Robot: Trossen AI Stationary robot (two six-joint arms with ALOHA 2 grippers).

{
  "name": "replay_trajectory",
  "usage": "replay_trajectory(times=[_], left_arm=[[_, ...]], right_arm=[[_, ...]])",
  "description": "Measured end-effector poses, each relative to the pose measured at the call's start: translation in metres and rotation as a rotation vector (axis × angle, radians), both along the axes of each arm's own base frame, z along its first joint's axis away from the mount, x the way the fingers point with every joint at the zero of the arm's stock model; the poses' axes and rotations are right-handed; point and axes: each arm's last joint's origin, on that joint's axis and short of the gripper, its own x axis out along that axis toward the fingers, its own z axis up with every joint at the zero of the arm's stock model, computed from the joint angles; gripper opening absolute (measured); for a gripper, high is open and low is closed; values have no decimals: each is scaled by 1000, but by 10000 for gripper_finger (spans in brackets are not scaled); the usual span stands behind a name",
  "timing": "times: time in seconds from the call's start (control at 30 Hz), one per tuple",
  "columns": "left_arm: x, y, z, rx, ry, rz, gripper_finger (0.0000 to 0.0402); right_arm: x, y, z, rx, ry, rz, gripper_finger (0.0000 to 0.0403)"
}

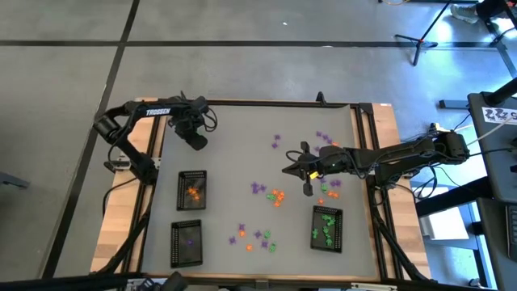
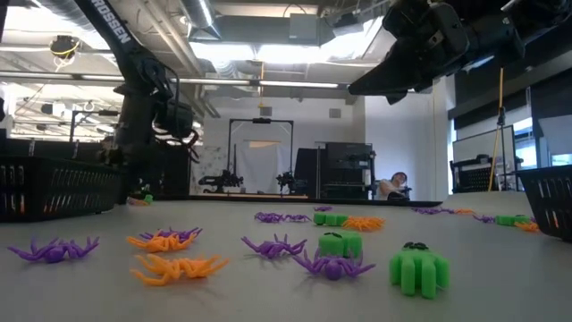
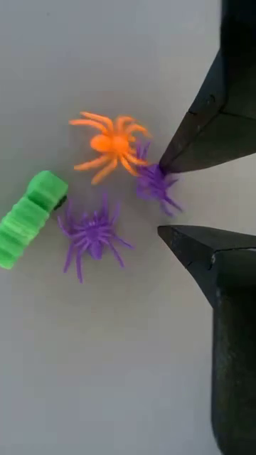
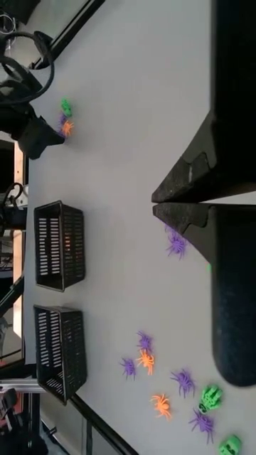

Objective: Sort Halloween decoration
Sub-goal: Put the purple spider toy into the bottom left black basket

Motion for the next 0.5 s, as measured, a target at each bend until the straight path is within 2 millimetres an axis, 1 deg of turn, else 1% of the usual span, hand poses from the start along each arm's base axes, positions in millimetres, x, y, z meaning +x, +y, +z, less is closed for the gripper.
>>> replay_trajectory(times=[0.13, 0.23, 0.3, 0.43, 0.5], left_arm=[[2, 2, -4, -4, 9, -1, 127], [2, 3, -4, -2, 7, -1, 113], [3, 3, -3, -1, 5, -4, 89], [5, 6, -1, 15, 1, -4, 18], [7, 8, 1, 27, -4, -8, 7]], right_arm=[[0, 0, 0, 0, 0, 0, 5], [0, 0, 0, 0, 0, 0, 5], [0, 0, 0, 0, 0, 0, 5], [0, 0, 0, 0, 1, 0, 5], [0, 0, 0, 0, 1, 0, 5]])
